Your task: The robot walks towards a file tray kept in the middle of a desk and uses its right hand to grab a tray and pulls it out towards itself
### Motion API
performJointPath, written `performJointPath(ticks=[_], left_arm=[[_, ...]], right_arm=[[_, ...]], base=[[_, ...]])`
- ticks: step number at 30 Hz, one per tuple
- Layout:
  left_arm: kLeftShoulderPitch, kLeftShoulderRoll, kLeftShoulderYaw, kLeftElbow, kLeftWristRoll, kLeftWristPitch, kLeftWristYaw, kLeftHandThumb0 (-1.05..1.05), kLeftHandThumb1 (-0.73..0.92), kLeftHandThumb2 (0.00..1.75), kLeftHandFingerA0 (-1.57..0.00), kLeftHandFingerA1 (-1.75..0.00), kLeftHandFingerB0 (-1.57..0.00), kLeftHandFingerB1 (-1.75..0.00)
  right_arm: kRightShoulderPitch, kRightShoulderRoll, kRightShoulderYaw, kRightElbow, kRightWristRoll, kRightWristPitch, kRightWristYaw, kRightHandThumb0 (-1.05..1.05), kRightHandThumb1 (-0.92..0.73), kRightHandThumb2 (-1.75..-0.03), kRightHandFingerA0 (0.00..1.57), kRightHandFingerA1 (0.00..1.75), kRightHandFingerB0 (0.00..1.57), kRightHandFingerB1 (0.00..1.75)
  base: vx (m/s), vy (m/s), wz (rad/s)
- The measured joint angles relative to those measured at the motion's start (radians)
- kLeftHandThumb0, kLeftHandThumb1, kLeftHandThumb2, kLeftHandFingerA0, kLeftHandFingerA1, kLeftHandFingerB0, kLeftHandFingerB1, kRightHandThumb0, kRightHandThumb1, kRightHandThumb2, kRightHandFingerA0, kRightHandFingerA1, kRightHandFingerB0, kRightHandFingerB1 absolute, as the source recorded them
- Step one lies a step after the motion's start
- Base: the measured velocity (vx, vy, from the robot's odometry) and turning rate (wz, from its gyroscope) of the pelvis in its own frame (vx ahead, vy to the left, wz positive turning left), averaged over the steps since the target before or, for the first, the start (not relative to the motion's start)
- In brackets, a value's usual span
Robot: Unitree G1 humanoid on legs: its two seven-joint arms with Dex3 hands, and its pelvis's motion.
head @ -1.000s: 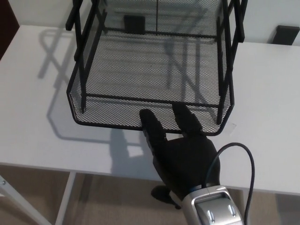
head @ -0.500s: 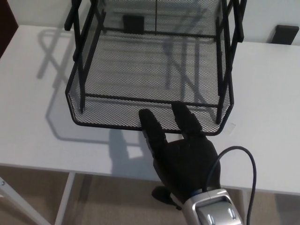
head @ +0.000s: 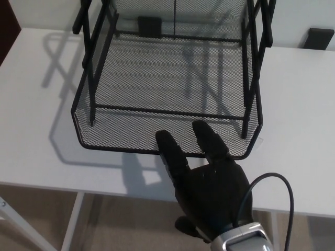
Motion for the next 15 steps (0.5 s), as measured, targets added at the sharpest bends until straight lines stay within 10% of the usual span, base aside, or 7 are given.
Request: performJointPath(ticks=[15], left_arm=[[-0.007,0.000,0.000,0.001,0.000,0.000,-0.001,-0.59,0.33,0.51,-0.88,-0.62,-0.44,-0.57]], right_arm=[[0.006,-0.014,0.002,-0.010,0.002,-0.010,-0.011,-0.72,-0.46,-0.74,0.00,0.00,0.00,0.00]], base=[[0.00,0.000,0.00]])
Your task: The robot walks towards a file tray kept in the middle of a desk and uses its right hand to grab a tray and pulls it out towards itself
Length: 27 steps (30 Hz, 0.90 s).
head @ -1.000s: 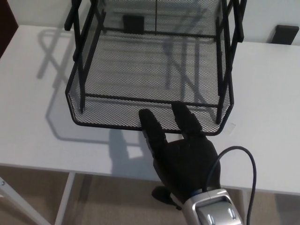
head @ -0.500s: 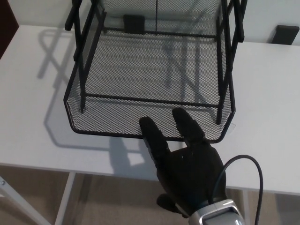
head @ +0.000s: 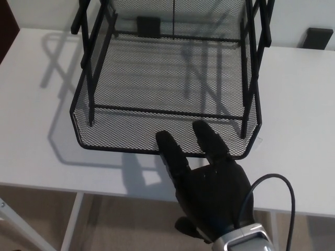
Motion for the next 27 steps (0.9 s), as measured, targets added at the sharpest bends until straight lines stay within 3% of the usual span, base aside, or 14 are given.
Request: performJointPath(ticks=[4,5,8,9,12,13,14,17,18,21,22,23,24,27], left_arm=[[0.000,0.000,0.000,0.000,0.000,0.000,0.000,-0.60,0.35,0.52,-0.83,-0.63,-0.43,-0.57],[0.000,0.000,-0.001,0.000,0.001,0.000,0.000,-0.60,0.34,0.51,-0.83,-0.64,-0.41,-0.57],[-0.003,0.000,0.000,0.001,0.000,0.000,-0.002,-0.71,0.22,0.71,-0.88,-0.72,-0.40,-0.63],[-0.005,0.000,0.000,0.002,0.000,0.000,-0.004,-0.75,0.22,0.71,-0.87,-0.73,-0.40,-0.64],[-0.005,0.000,0.001,0.004,-0.001,0.000,-0.009,-0.72,0.37,0.53,-0.81,-0.70,-0.40,-0.60],[-0.005,0.000,0.001,0.003,-0.001,0.000,-0.010,-0.73,0.37,0.53,-0.84,-0.70,-0.40,-0.60],[-0.005,0.000,0.001,0.003,0.000,0.000,-0.010,-0.74,0.24,0.71,-0.85,-0.73,-0.42,-0.64],[-0.004,0.000,0.000,-0.001,-0.001,0.000,-0.011,-0.83,0.26,0.76,-0.83,-0.68,-0.44,-0.64],[-0.004,0.000,0.000,-0.002,0.000,0.000,-0.011,-0.78,0.33,0.51,-0.89,-0.69,-0.46,-0.63],[-0.004,0.000,0.000,-0.003,0.000,0.000,-0.011,-0.73,0.21,0.69,-0.87,-0.72,-0.44,-0.65],[-0.004,0.000,0.001,-0.003,0.000,0.000,-0.011,-0.67,0.31,0.51,-0.87,-0.68,-0.43,-0.61],[-0.004,0.000,0.001,-0.004,-0.001,0.000,-0.011,-0.67,0.21,0.68,-0.88,-0.70,-0.41,-0.62],[-0.004,0.000,0.001,-0.007,0.000,0.000,-0.011,-0.67,0.21,0.69,-0.91,-0.69,-0.40,-0.62],[-0.004,0.000,0.000,-0.013,0.000,0.000,-0.011,-0.66,0.32,0.51,-0.84,-0.64,-0.41,-0.57]], right_arm=[[0.015,-0.031,0.009,-0.019,-0.003,-0.006,0.000,-0.70,-0.55,-0.57,0.00,0.00,0.00,0.00],[0.019,-0.040,0.012,-0.025,-0.004,-0.008,0.000,-0.80,-0.47,-0.81,0.00,0.06,0.00,0.00],[0.037,-0.074,0.024,-0.055,-0.008,-0.019,-0.002,-0.72,-0.44,-0.83,0.00,0.17,0.00,0.11],[0.046,-0.086,0.029,-0.065,-0.010,-0.021,-0.004,-0.67,-0.55,-0.57,0.01,0.27,0.00,0.20],[0.052,-0.100,0.031,-0.080,-0.011,-0.030,-0.013,-0.71,-0.44,-0.84,0.11,0.48,0.00,0.16],[0.052,-0.105,0.031,-0.085,-0.012,-0.032,-0.017,-0.68,-0.57,-0.57,0.21,0.40,0.04,0.24],[0.052,-0.108,0.032,-0.090,-0.013,-0.034,-0.019,-0.69,-0.45,-0.82,0.22,0.55,0.06,0.24],[0.052,-0.120,0.032,-0.110,-0.024,-0.041,-0.033,-0.70,-0.45,-0.81,0.26,0.58,0.06,0.36],[0.052,-0.124,0.032,-0.117,-0.029,-0.043,-0.038,-0.70,-0.45,-0.81,0.27,0.58,0.06,0.36],[0.052,-0.137,0.032,-0.136,-0.042,-0.049,-0.052,-0.75,-0.47,-0.80,0.24,0.54,0.08,0.33],[0.052,-0.141,0.032,-0.142,-0.046,-0.051,-0.055,-0.72,-0.45,-0.81,0.19,0.50,0.06,0.31],[0.052,-0.145,0.032,-0.148,-0.050,-0.053,-0.058,-0.37,-0.30,-0.91,0.00,0.50,0.00,0.49],[0.052,-0.149,0.032,-0.153,-0.053,-0.055,-0.060,-0.71,-0.43,-0.82,0.04,0.44,0.00,0.24],[0.052,-0.157,0.032,-0.167,-0.066,-0.062,-0.064,-0.70,-0.43,-0.83,0.03,0.20,0.06,0.20]], base=[[0.00,0.000,0.00],[0.00,0.000,0.00],[0.00,0.000,0.00],[0.00,0.000,0.00],[0.00,0.000,0.00],[0.00,0.000,0.00],[0.00,0.000,0.00],[0.00,0.000,0.00],[0.00,0.000,0.00],[0.00,0.000,0.00],[0.00,0.000,0.00],[0.00,0.000,0.00],[0.00,0.000,0.00],[0.00,0.000,0.00]])
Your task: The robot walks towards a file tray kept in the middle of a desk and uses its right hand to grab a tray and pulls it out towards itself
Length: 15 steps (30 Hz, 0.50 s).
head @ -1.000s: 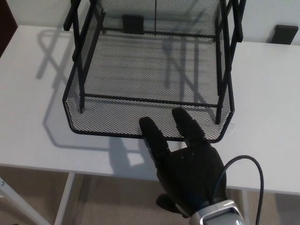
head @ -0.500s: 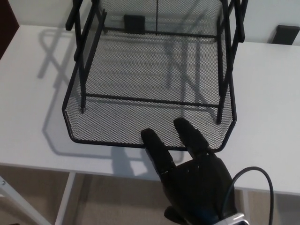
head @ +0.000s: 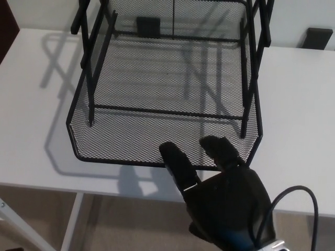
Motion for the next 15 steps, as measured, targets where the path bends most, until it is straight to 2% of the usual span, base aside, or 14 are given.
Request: performJointPath(ticks=[1,2,3,4,6,8,9,12,13,14,15], left_arm=[[0.001,0.000,0.000,-0.002,0.000,0.000,0.000,-0.66,0.32,0.51,-0.84,-0.64,-0.41,-0.57],[0.001,0.000,0.000,-0.003,0.000,0.000,-0.001,-0.71,0.28,0.74,-0.80,-0.69,-0.39,-0.59],[0.001,0.000,0.000,-0.003,0.000,0.000,-0.001,-0.66,0.34,0.51,-0.76,-0.65,-0.42,-0.55],[0.001,0.000,0.000,-0.004,0.000,0.000,-0.002,-0.60,0.31,0.50,-0.86,-0.65,-0.41,-0.55],[0.001,0.000,0.000,-0.005,0.000,0.000,-0.004,-0.64,0.32,0.51,-0.89,-0.65,-0.42,-0.58],[0.001,0.000,0.000,-0.005,0.000,0.000,-0.007,-0.63,0.33,0.51,-0.83,-0.63,-0.44,-0.57],[0.001,0.000,0.000,-0.005,0.000,0.000,-0.008,-0.62,0.34,0.51,-0.84,-0.63,-0.44,-0.55],[0.001,0.000,-0.001,-0.005,0.001,0.000,-0.008,-0.63,0.34,0.51,-0.81,-0.65,-0.45,-0.55],[0.001,0.000,-0.003,-0.006,0.001,0.000,-0.008,-0.63,0.33,0.51,-0.83,-0.66,-0.45,-0.56],[0.001,0.000,-0.004,-0.006,0.002,0.000,-0.008,-0.64,0.33,0.51,-0.84,-0.66,-0.48,-0.57],[0.001,0.000,-0.005,-0.006,0.002,0.000,-0.008,-0.64,0.32,0.52,-0.85,-0.64,-0.47,-0.57]], right_arm=[[0.000,-0.005,0.000,-0.007,-0.006,-0.004,-0.002,-0.71,-0.44,-0.83,0.02,0.17,0.05,0.18],[0.000,-0.008,0.000,-0.012,-0.009,-0.007,-0.003,-0.73,-0.45,-0.85,0.01,0.16,0.03,0.17],[0.000,-0.010,0.000,-0.016,-0.011,-0.009,-0.004,-0.78,-0.49,-0.89,0.00,0.14,0.01,0.14],[0.001,-0.018,0.000,-0.027,-0.014,-0.016,-0.007,-0.78,-0.50,-0.91,0.00,0.16,0.00,0.14],[0.004,-0.030,0.000,-0.044,-0.017,-0.025,-0.011,-0.82,-0.54,-0.94,0.00,0.13,0.00,0.12],[0.007,-0.042,0.000,-0.060,-0.020,-0.034,-0.015,-0.81,-0.50,-0.94,0.04,0.18,0.07,0.17],[0.008,-0.049,0.000,-0.070,-0.022,-0.039,-0.019,-0.91,-0.56,-0.96,0.10,0.20,0.12,0.14],[0.017,-0.077,0.001,-0.103,-0.030,-0.055,-0.042,-0.92,-0.58,-0.99,0.11,0.13,0.10,0.10],[0.023,-0.087,0.001,-0.114,-0.035,-0.060,-0.052,-0.92,-0.58,-0.99,0.11,0.16,0.10,0.10],[0.027,-0.095,0.001,-0.121,-0.038,-0.063,-0.058,-0.94,-0.59,-1.00,0.06,0.42,0.02,0.26],[0.036,-0.111,0.002,-0.136,-0.045,-0.068,-0.073,-0.40,-0.30,-0.97,0.00,0.50,0.00,0.49]], base=[[0.00,0.000,0.00],[0.00,0.000,0.00],[0.00,0.000,0.00],[0.00,0.000,0.00],[0.00,0.000,0.00],[0.00,0.000,0.00],[0.00,0.000,0.00],[0.00,0.000,0.00],[0.00,0.000,0.00],[0.00,0.000,0.00],[0.00,0.000,0.00]])
